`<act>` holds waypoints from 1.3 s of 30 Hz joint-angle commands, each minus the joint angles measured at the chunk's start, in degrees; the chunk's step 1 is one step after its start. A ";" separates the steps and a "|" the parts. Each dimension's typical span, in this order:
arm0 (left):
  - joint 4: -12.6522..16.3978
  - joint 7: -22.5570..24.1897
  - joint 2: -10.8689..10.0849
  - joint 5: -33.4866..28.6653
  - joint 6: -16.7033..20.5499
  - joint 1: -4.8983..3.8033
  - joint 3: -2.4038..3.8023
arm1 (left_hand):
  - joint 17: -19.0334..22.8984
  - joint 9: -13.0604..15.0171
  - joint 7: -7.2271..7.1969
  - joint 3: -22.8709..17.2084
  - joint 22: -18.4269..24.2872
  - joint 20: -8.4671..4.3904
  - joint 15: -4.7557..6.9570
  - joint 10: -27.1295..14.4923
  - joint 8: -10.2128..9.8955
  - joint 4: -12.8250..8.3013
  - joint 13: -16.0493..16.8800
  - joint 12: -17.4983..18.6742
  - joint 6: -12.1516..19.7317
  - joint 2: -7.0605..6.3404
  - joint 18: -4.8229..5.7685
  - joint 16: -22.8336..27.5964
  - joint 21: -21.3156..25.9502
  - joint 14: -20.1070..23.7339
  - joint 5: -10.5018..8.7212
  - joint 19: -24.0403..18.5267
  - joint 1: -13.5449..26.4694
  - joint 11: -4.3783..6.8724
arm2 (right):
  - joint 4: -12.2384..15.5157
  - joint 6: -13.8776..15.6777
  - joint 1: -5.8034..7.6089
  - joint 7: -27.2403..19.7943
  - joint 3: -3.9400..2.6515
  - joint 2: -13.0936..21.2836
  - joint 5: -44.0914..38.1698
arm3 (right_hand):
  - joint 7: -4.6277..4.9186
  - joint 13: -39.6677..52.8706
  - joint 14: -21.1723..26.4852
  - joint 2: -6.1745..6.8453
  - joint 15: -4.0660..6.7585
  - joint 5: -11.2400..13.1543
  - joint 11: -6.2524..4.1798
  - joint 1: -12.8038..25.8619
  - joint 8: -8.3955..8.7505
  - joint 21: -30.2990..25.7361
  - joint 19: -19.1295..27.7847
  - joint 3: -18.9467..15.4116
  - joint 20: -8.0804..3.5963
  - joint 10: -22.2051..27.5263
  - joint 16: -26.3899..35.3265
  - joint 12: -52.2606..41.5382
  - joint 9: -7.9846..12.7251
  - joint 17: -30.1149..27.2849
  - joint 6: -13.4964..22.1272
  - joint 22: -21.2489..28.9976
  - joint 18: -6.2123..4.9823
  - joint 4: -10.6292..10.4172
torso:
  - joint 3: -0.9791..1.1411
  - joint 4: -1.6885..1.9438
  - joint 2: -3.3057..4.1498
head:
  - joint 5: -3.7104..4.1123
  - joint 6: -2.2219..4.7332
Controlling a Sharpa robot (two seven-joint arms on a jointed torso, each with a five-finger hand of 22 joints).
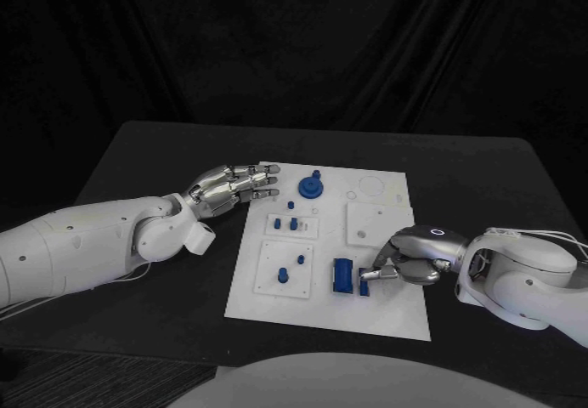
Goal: Assemble the parts on the task board
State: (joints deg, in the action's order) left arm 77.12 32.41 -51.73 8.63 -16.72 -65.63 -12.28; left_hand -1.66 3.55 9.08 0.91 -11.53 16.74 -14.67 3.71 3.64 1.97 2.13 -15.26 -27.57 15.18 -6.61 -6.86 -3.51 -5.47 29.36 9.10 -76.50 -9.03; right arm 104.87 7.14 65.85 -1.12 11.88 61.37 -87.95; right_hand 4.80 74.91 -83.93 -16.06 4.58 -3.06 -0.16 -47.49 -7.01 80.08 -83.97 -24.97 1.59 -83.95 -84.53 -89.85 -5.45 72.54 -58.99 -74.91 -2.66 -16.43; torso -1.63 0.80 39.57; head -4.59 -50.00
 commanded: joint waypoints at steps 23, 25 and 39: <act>5.98 20.59 -1.43 -0.33 16.70 -0.80 0.10 | 0.18 -0.07 -1.06 9.80 8.56 -4.25 7.59 9.48 -0.06 14.78 0.69 -4.65 -6.62 -4.55 -2.78 1.34 2.75 -0.13 -8.22 -7.24 5.49 2.14 | -8.81 22.72 7.52 -25.58 0.05 -0.26 61.98 | 1.28 -55.71 37.50 1.76 -17.15 -2.04 14.14 -2.54 2.84 -75.88 41.26 -0.85 13.37 46.12 79.31 79.50 -0.08 -68.41 9.58 40.90 -4.06 -0.21 | 1.69 -0.95 -5.22 | 1.55 0.00; 5.66 20.67 -0.74 -0.34 17.57 -0.81 0.09 | 0.66 -0.67 -2.66 11.10 9.26 -4.86 8.43 6.62 -0.91 14.83 0.40 -1.91 -1.55 -4.18 -3.02 3.46 2.87 2.51 -9.63 -7.93 6.24 3.13 | -9.48 21.10 6.87 -26.80 0.05 -0.42 62.68 | -0.45 -58.96 41.96 1.85 -17.88 -1.99 12.94 -2.38 3.30 -76.12 46.11 -0.58 14.16 50.00 80.27 80.83 1.49 -68.81 15.13 44.50 -3.82 -0.20 | 1.75 -0.99 -5.39 | 1.59 0.00; 4.41 17.32 2.69 -0.36 16.79 -0.47 0.07 | 1.66 -1.97 -10.31 15.62 10.31 -2.43 9.04 -2.57 -2.12 14.77 -1.04 9.13 14.39 -3.17 -3.45 6.86 3.08 5.47 -14.99 -8.58 9.18 8.06 | -12.60 11.03 3.21 -29.34 0.05 -1.55 63.83 | -7.51 -71.19 79.66 0.48 -14.59 -1.45 9.24 -4.24 5.36 -79.55 82.81 -0.40 14.08 77.99 82.01 82.69 3.72 -71.15 44.92 72.73 -6.76 -0.15 | 1.92 -1.08 -5.48 | 2.44 0.00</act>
State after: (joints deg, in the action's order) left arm 81.57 38.60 -49.22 8.61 0.00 -66.21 -12.27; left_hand -0.06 1.62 -1.13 16.11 -1.25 14.05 -5.43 1.33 1.77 16.68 1.13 -6.33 -13.59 11.95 -9.32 -0.20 -0.62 -0.31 14.19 0.53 -67.67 -1.06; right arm 92.38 21.63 69.23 -28.42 11.97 59.84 -25.45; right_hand -2.65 3.76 -4.41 -15.63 -10.24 -4.55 9.03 -51.22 -1.83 0.81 -1.51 -24.74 15.60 -6.12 -2.42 -6.97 -1.79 1.46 -14.38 -2.27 -8.99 -16.67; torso 0.29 -0.24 34.10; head -2.32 -50.00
